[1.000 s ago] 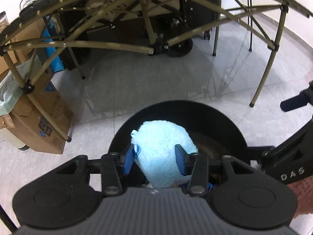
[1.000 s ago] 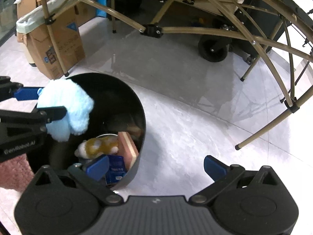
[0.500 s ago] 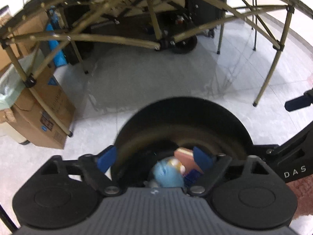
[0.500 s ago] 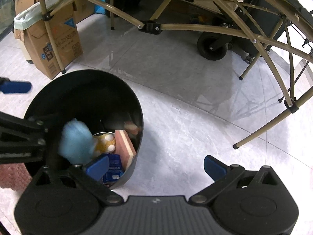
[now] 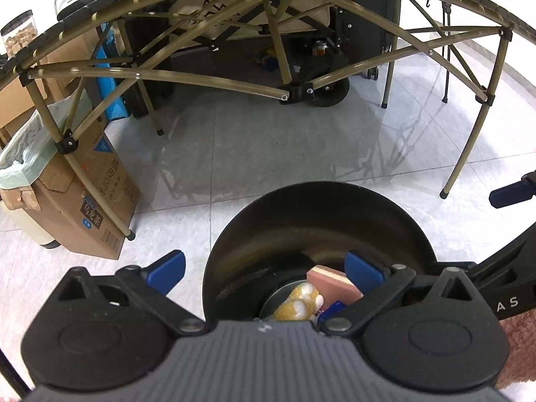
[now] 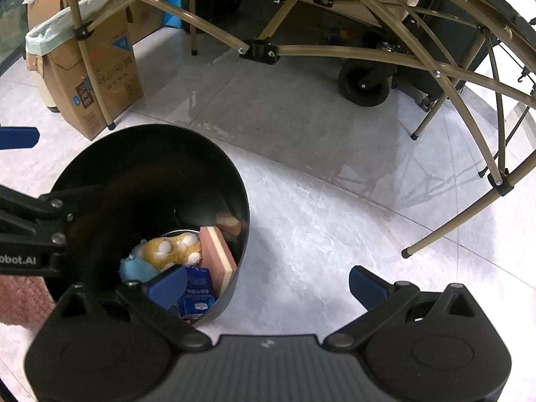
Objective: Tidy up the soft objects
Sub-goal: 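Open the right tool over the bin while the left tool releases the fluffy cloth into it, then raise both tools out of the bin back toward the table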
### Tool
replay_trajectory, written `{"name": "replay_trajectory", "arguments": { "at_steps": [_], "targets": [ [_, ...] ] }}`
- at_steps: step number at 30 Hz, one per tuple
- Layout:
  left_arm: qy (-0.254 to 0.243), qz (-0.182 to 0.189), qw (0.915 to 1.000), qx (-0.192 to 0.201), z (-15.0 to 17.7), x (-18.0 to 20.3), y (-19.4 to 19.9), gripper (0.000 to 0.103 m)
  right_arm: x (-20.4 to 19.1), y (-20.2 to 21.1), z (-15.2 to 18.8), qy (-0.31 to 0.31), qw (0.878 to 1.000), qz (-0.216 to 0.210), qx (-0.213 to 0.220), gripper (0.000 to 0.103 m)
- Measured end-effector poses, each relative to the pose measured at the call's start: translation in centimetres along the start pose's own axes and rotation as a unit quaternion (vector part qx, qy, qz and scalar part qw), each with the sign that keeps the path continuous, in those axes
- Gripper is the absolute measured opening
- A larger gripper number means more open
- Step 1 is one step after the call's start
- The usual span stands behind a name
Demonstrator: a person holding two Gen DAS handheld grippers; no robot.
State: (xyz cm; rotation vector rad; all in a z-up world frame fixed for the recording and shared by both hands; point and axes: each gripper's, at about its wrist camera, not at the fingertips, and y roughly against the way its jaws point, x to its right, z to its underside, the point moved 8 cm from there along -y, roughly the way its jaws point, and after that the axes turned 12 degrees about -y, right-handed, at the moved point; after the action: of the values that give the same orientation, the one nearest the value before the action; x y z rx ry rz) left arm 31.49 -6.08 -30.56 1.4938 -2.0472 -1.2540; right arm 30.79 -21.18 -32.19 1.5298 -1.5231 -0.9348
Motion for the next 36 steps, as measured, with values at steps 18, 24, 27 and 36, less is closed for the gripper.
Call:
{"name": "replay_trajectory", "arguments": {
  "at_steps": [18, 24, 27, 36],
  "targets": [
    [0.051, -0.015, 0.9932, 0.103, -5.4, -4.2, 6.2, 0.103, -0.4, 7.8, -5.4, -0.030, 0.986, -0.070, 0.151, 0.103],
    [0.085, -0.010, 0.9861, 0.143, -9.2, -6.5, 8.7, 0.103, 0.7, 12.7, -9.0, -0.033, 0.968, -0.078, 0.234, 0.103],
    [0.093, -0.018, 0.9820, 0.163, -11.4, -7.7, 9.5, 0.103, 1.6, 14.4, -11.2, -0.039, 0.961, -0.073, 0.265, 0.103],
    [0.112, -0.046, 0.9661, 0.228, -17.7, -10.8, 11.5, 0.103, 5.2, 16.6, -18.8, -0.079, 0.940, -0.042, 0.330, 0.103]
  ]
}}
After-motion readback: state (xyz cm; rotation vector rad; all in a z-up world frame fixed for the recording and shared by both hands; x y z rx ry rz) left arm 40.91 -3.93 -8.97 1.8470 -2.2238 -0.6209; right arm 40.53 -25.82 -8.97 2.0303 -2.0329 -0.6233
